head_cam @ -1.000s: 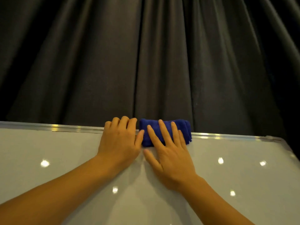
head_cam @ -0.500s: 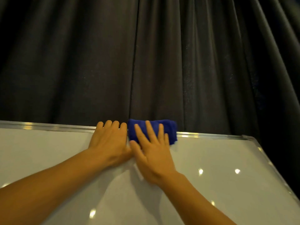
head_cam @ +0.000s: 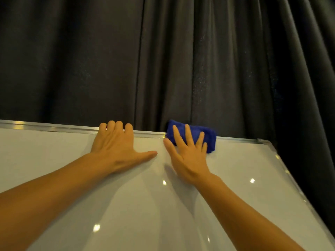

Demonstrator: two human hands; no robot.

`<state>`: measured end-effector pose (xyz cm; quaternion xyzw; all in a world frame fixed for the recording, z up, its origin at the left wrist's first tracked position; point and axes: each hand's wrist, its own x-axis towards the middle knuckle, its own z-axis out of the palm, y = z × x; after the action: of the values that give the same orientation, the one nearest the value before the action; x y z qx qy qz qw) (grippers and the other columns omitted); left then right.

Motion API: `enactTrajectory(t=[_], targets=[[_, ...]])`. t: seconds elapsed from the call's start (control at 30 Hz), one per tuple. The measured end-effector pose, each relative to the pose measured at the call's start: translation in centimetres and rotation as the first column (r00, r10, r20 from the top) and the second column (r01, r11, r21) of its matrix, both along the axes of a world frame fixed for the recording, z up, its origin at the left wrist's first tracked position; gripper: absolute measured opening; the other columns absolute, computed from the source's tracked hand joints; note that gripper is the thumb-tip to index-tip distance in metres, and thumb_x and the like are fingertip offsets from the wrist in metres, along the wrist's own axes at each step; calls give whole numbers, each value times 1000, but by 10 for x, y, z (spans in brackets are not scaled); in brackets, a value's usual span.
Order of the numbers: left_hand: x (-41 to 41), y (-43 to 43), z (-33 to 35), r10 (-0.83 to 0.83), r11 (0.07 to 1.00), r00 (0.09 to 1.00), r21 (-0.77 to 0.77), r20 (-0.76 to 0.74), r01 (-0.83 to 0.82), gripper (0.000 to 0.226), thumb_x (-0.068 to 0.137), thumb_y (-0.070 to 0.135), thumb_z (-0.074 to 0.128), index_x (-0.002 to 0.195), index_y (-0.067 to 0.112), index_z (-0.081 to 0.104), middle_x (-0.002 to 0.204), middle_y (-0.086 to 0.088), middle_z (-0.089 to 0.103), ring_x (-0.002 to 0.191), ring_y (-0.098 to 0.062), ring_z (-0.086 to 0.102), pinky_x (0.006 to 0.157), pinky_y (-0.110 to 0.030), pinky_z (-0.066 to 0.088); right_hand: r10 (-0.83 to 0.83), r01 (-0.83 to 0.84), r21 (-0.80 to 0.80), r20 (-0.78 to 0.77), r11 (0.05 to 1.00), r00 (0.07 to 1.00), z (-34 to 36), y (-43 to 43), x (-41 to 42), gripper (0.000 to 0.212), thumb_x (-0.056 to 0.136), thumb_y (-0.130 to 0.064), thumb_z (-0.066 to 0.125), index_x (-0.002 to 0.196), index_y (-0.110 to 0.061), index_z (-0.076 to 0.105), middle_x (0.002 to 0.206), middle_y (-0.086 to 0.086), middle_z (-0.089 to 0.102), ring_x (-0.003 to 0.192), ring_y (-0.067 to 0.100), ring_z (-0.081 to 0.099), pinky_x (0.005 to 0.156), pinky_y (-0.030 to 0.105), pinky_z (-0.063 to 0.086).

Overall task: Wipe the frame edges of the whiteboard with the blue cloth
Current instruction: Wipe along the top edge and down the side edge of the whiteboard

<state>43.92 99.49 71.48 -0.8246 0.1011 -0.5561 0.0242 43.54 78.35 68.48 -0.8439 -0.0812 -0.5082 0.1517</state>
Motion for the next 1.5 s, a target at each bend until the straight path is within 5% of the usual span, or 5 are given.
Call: enactTrajectory(t=[0.4, 0.73, 0.97, 1.2, 1.5], targets=[[1, 3, -7, 15, 1000, 1000, -6, 20, -15, 98, 55, 99, 19, 102, 18, 49, 103, -7, 55, 86, -20, 39, 82, -38, 34, 77, -80, -324, -22, 943, 997, -10, 16, -4, 58, 77, -86, 1, 131, -72, -15, 155, -25, -24, 139, 32, -36, 104, 50, -27], [2, -7, -4, 44, 996, 999, -77, 28, -42, 106, 52, 100, 3, 93, 16, 53, 90, -7, 54, 81, -23, 43, 80, -41, 39, -282, 353, 316, -249, 881, 927, 13, -140, 1, 81, 75, -83, 6, 146, -50, -12, 163, -3, -19, 145, 43, -19, 112, 67, -9], [2, -86, -4, 69, 994, 994, -79, -84, -76, 110, 55, 96, 17, 125, 16, 49, 130, -12, 54, 119, -32, 46, 99, -52, 32, 29, -75, -237, -195, 969, 980, 8, -52, 0, 84, 64, -94, -4, 141, -62, -6, 161, -16, -16, 142, 35, -31, 108, 58, -23], [-3, -120, -4, 93, 991, 996, -92, -16, -94, 115, 50, 99, 9, 116, 16, 54, 121, -12, 59, 111, -31, 50, 94, -50, 36, 14, -36, -529, -46, 848, 999, 14, -106, -10, 58, 88, -76, 12, 140, -64, -9, 163, -13, -10, 146, 34, -20, 113, 58, -17], [0, -131, -2, 137, 987, 991, -88, -2, -137, 108, 58, 98, 9, 108, 14, 55, 112, -14, 60, 104, -35, 52, 91, -51, 39, -315, 361, 251, -205, 898, 927, 3, -255, 15, 73, 87, -76, 10, 147, -46, -18, 162, -3, -20, 144, 44, -22, 113, 64, -11]])
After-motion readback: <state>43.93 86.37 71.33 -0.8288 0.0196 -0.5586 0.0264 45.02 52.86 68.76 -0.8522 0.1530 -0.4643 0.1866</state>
